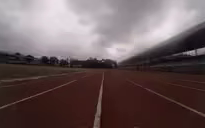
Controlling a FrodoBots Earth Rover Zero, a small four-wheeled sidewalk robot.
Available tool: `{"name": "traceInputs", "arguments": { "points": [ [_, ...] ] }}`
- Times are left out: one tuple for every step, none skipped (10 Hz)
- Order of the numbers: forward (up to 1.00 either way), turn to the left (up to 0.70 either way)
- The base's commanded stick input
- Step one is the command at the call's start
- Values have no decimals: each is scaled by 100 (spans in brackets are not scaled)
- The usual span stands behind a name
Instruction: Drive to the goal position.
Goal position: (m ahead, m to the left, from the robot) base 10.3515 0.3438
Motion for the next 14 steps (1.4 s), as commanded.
{"name": "traceInputs", "arguments": {
  "points": [
    [70, -35],
    [70, -35],
    [70, -35],
    [70, -35],
    [70, -35],
    [70, -35],
    [70, -31],
    [70, -17],
    [70, 0],
    [70, 0],
    [70, 0],
    [70, 0],
    [70, 0],
    [70, 0]
  ]
}}
